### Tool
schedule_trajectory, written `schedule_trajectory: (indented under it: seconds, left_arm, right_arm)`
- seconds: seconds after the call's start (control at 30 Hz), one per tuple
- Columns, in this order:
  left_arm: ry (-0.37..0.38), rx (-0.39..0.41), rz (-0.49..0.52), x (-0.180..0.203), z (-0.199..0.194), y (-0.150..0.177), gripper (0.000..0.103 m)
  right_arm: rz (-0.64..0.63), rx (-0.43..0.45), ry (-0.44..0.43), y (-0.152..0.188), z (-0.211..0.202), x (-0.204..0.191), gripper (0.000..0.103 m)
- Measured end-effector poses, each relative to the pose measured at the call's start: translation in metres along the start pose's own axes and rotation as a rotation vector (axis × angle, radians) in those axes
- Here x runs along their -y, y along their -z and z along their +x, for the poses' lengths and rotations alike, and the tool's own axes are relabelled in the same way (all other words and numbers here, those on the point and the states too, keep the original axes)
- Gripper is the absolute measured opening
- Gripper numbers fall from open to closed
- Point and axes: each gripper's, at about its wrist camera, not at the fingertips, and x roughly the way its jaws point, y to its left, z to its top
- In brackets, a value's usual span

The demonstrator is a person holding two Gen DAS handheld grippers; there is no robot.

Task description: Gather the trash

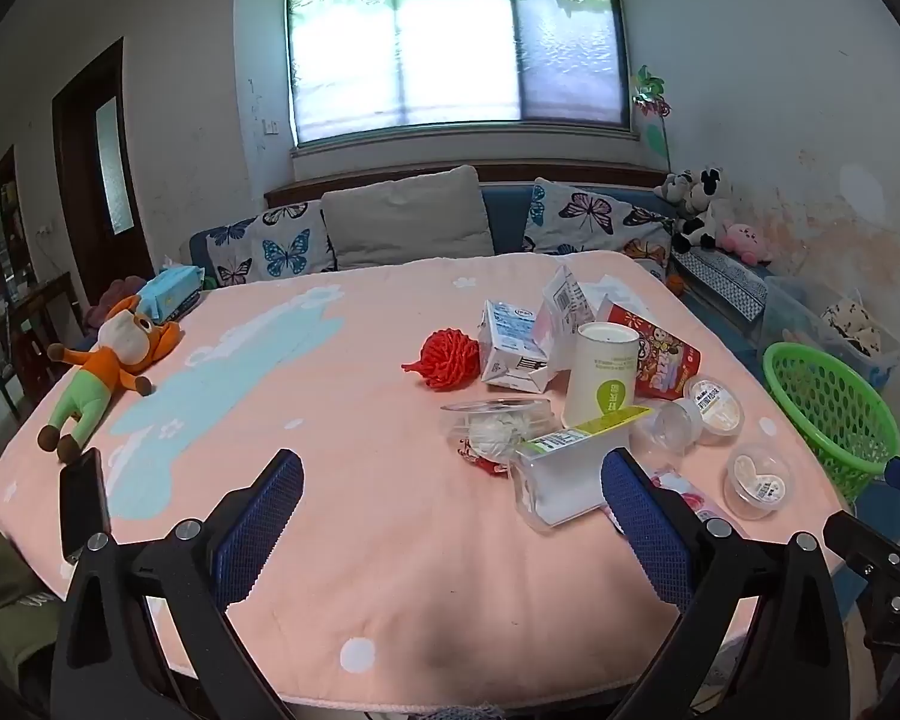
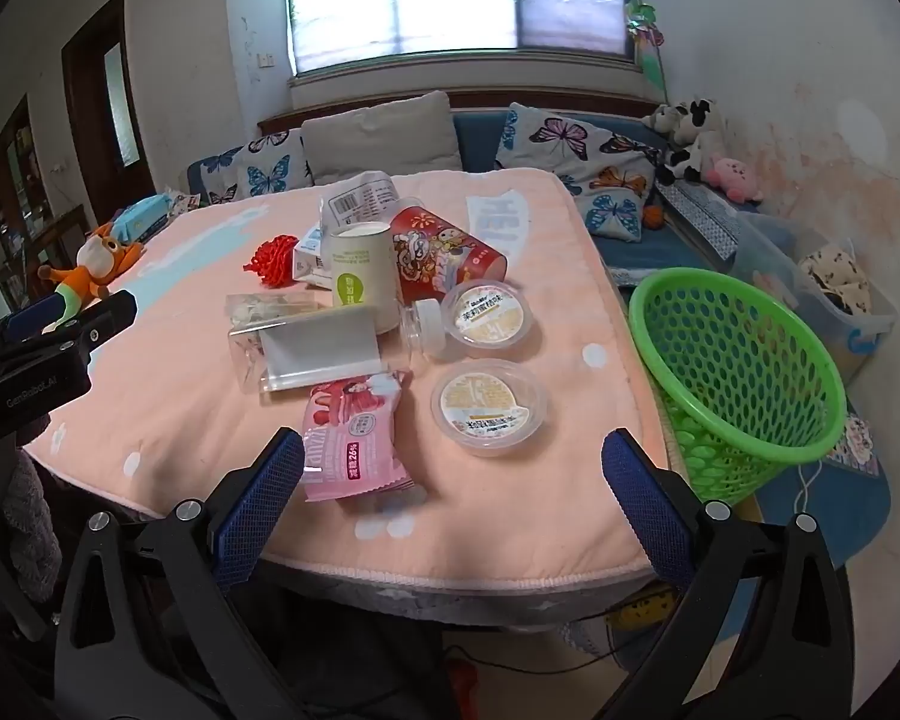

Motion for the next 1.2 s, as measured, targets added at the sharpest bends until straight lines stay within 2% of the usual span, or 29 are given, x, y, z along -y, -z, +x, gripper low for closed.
schedule_trajectory:
  seconds: [1.2]
  left_arm:
    - [0.01, -0.009, 0.001, 0.0069, 0.0056, 0.001, 0.097]
  right_arm:
    - [0.005, -0.004, 0.004, -0.001, 0.0038, 0.0025, 0.098]
